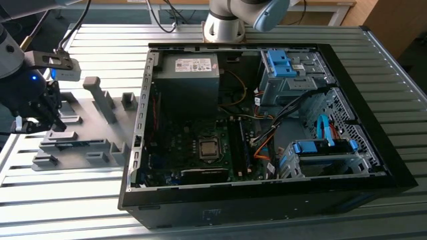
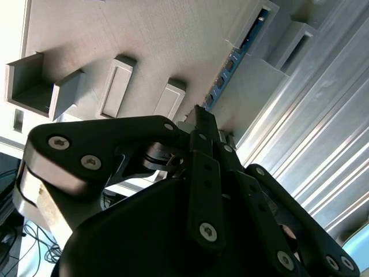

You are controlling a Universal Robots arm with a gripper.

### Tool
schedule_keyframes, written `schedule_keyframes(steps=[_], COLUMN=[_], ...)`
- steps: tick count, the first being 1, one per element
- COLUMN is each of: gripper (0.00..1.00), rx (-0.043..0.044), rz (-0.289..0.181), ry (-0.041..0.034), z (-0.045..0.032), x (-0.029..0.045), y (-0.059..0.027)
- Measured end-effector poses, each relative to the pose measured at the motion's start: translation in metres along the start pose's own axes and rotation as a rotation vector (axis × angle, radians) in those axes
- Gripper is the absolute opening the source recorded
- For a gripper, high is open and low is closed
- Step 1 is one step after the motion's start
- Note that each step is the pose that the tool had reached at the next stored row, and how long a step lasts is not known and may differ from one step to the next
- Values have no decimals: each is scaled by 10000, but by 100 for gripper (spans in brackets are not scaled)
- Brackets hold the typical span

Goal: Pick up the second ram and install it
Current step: 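Pick up the second ram and move it above second insertion slot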

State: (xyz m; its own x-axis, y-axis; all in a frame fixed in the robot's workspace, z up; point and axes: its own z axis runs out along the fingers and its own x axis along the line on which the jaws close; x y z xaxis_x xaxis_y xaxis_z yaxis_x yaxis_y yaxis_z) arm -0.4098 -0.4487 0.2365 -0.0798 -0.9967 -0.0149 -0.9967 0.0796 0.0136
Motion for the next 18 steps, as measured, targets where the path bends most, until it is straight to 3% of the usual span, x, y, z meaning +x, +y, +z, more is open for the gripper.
schedule_keyframes(steps=[2, 5, 18], gripper=[11, 11, 11], rx=[-1, -7, -6], rz=[-22, -419, -422], ry=[1, 6, 6], z=[0, 0, 1], x=[0, 0, 0], y=[0, 0, 0])
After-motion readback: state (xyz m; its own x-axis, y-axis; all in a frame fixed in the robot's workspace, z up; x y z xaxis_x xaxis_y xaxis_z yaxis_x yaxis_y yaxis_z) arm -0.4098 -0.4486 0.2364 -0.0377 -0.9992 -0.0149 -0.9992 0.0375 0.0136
